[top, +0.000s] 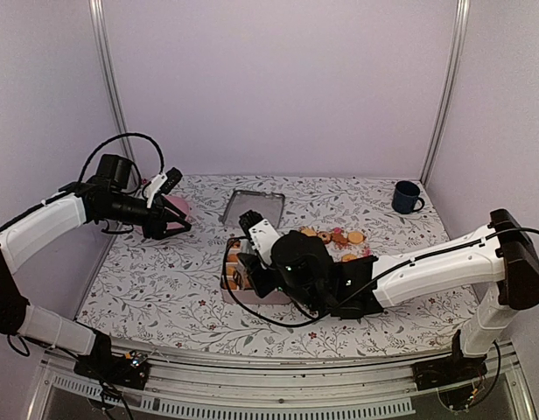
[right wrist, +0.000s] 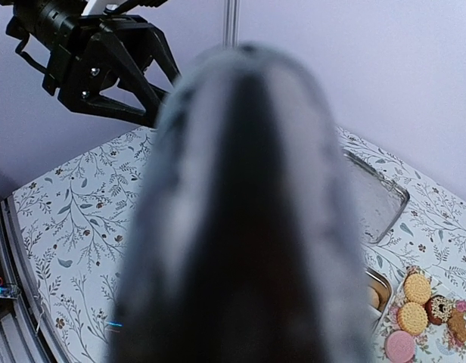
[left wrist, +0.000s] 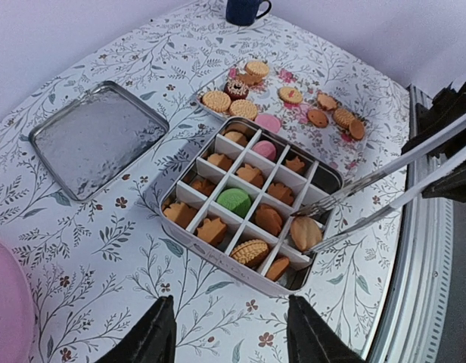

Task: Pack the cookies
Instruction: Place the fake cookies in the empty pocket of the box, then pick up the fake cookies from the plate.

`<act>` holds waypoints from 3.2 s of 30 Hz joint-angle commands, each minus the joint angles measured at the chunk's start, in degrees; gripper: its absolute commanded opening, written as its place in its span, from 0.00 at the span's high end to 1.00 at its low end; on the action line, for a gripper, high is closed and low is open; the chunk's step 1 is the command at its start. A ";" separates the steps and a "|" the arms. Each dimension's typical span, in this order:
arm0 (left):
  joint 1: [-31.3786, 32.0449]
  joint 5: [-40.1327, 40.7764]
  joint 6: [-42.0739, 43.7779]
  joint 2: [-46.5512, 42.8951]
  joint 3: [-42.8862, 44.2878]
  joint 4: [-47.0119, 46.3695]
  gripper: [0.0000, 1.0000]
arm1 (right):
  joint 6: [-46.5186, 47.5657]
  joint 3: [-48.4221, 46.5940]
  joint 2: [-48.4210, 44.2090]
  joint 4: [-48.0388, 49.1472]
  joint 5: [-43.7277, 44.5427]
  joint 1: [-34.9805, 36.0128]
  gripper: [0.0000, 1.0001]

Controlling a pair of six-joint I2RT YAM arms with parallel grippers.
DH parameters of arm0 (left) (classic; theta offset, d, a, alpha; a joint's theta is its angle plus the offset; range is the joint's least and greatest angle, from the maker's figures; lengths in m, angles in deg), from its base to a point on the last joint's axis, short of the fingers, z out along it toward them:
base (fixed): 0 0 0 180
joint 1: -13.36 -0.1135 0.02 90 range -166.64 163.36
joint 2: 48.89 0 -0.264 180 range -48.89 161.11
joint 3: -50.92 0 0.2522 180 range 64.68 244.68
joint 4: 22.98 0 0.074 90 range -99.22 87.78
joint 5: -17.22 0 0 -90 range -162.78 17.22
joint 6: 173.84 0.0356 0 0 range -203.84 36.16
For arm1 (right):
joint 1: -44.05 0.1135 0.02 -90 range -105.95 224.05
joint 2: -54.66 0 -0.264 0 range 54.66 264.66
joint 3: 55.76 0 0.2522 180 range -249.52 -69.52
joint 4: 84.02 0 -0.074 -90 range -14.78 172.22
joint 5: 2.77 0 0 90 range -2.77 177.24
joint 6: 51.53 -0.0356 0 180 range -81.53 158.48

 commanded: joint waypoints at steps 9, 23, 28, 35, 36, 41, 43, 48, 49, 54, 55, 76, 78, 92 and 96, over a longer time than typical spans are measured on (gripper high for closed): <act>-0.52 -1.43 -0.03 -0.54 -0.23 0.63 0.49 | -1.51 1.17 -3.37 1.08 1.03 0.17 0.66; -0.51 -1.65 -0.23 -0.79 -0.05 0.69 0.49 | -0.81 0.78 -3.36 1.87 1.18 0.17 0.59; -0.54 -1.57 -0.05 -1.02 -0.14 0.62 0.49 | -0.71 0.67 -2.86 1.95 1.13 0.17 0.58; -0.47 -1.79 0.12 -0.79 -0.05 0.62 0.48 | -0.81 0.58 -3.35 2.38 1.29 -0.17 0.59; -0.51 -1.83 0.09 -0.72 0.02 0.62 0.48 | -0.81 0.59 -3.37 2.39 1.24 -0.34 0.60; -0.56 -1.82 0.12 -0.84 0.12 0.62 0.49 | -0.69 1.56 -5.62 2.31 2.38 -1.43 0.61; -0.53 -1.74 0.07 -0.81 0.17 0.70 0.49 | -0.58 3.03 -8.00 2.31 3.19 -2.42 0.61; -0.50 -1.68 0.36 -0.81 0.45 1.05 0.49 | 0.70 9.51 -16.08 0.80 6.33 -4.76 0.61; -0.54 -1.76 0.32 -0.81 0.54 1.06 0.49 | 0.69 10.80 -17.83 -0.11 7.01 -5.27 0.61; -0.44 -2.32 0.07 -0.72 0.93 1.30 0.49 | -1.02 17.65 -27.35 -6.20 10.50 -7.94 0.61; -0.45 -2.33 0.12 -0.64 0.99 1.39 0.49 | -1.56 18.97 -29.00 -7.33 10.89 -8.44 0.61; -0.42 -2.34 0.01 0.23 1.60 1.85 0.48 | -8.51 30.38 -34.05 -8.78 5.82 -18.26 0.58; -0.40 -2.28 -0.04 0.33 1.62 1.85 0.48 | -8.71 30.91 -33.98 -7.94 5.16 -18.84 0.57; -0.38 -2.11 -0.14 0.52 2.30 2.02 0.48 | -10.10 31.95 -29.44 -4.55 1.37 -20.67 0.55; -0.40 -2.05 0.02 0.50 2.32 2.12 0.48 | -10.65 32.98 -29.84 -4.70 1.80 -20.76 0.55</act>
